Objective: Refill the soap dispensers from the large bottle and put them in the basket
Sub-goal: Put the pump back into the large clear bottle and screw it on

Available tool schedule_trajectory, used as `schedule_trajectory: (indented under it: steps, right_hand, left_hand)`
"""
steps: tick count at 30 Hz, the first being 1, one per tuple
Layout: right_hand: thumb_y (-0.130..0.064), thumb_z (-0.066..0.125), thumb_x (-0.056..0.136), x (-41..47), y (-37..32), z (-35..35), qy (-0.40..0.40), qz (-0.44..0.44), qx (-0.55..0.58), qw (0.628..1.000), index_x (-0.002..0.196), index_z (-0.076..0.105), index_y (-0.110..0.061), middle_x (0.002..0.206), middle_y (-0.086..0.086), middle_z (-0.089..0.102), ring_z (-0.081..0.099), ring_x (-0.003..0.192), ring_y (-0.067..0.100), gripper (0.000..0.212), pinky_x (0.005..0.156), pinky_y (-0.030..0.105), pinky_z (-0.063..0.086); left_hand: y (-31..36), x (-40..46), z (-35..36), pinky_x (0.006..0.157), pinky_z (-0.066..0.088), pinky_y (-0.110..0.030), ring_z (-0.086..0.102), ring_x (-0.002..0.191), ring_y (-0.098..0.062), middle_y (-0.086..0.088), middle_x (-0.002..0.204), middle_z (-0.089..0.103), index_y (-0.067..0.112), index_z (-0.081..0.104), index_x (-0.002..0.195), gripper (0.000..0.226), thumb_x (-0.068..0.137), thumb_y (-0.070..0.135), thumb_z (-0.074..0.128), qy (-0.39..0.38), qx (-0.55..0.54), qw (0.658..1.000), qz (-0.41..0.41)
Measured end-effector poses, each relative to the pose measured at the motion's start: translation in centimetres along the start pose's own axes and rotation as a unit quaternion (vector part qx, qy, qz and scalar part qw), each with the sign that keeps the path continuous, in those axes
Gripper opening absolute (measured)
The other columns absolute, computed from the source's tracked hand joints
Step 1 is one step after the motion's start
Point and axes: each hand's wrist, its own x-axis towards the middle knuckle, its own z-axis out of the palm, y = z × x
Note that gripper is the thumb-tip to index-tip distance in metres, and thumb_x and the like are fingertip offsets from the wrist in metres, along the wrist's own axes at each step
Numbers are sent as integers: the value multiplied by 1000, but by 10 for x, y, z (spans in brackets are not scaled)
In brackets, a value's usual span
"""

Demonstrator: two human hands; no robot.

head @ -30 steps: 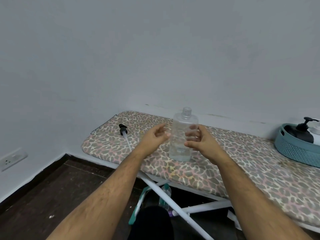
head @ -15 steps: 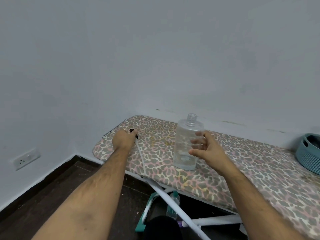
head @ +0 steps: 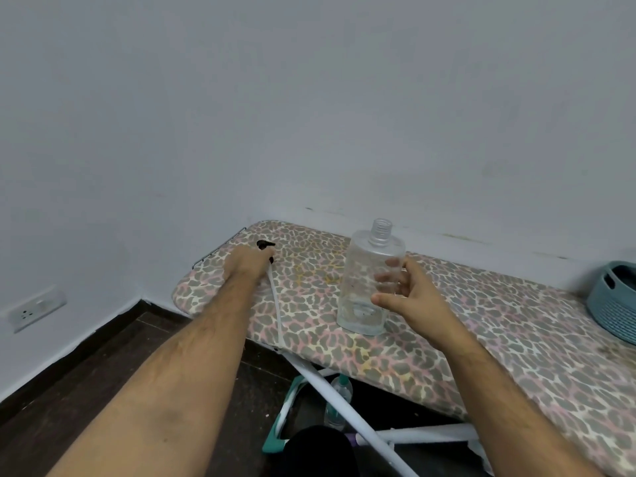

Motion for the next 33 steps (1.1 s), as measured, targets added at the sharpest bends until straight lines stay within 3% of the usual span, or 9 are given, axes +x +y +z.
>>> schedule_trajectory:
  steps: [4,7,10,16,20,24,28,33]
  right_hand:
    - [-15,82,80,-8,-3,-7,5,4,-6,1000,130,47,-32,120,-3,64,64,110,15,64,93,43,56]
    - [-14,82,80,-17,-5,-17,22,7,-16,1000,131,47,-29,119,-3,64,64,110,14,64,92,39,56]
    - [-14,82,79,-27,-7,-29,39,12,-30,999,129,47,-30,117,-4,63,63,109,13,63,93,40,55]
    - [-14,82,78,-49,-6,-59,73,28,-48,996,131,46,-26,115,-2,62,62,108,15,65,95,42,53]
    - [-12,81,78,-61,-6,-73,98,35,-50,993,125,47,-27,114,0,62,62,105,16,60,90,38,55]
    - [-10,79,77,-70,-2,-82,103,44,-52,992,126,46,-27,113,0,61,62,103,16,61,85,34,54]
    - [-5,76,79,-77,1,-82,110,39,-46,992,110,48,-35,110,2,61,63,99,17,51,75,27,53]
    - [-5,75,81,-80,4,-82,111,37,-32,993,113,48,-32,113,2,61,62,103,18,50,74,26,53]
  left_hand:
    - [32,-11,-8,59,55,-36,62,54,-23,-12,69,70,5,68,66,38,83,38,76,-48,-196,979,24]
    - [64,-31,-13,65,57,-37,66,62,-22,-10,75,72,8,70,68,33,85,35,75,-70,-267,958,74]
    - [96,-56,-12,58,53,-30,71,70,-23,-10,81,73,6,73,80,31,88,36,72,-102,-301,941,118]
    - [157,-118,-19,83,56,-40,70,87,-27,-13,87,71,6,71,86,23,95,25,64,-144,-392,881,223]
    - [190,-149,-24,86,59,-39,69,99,-29,-18,98,71,2,71,97,21,97,20,61,-147,-438,843,274]
    - [218,-175,-31,88,58,-37,69,94,-21,-8,94,72,8,70,96,16,98,20,59,-141,-478,809,312]
    - [237,-194,-35,87,58,-34,67,90,-15,-1,86,70,13,70,91,16,99,20,58,-145,-506,784,328]
    - [247,-209,-26,87,58,-34,68,94,-16,2,86,71,5,68,104,20,100,20,56,-171,-527,768,320]
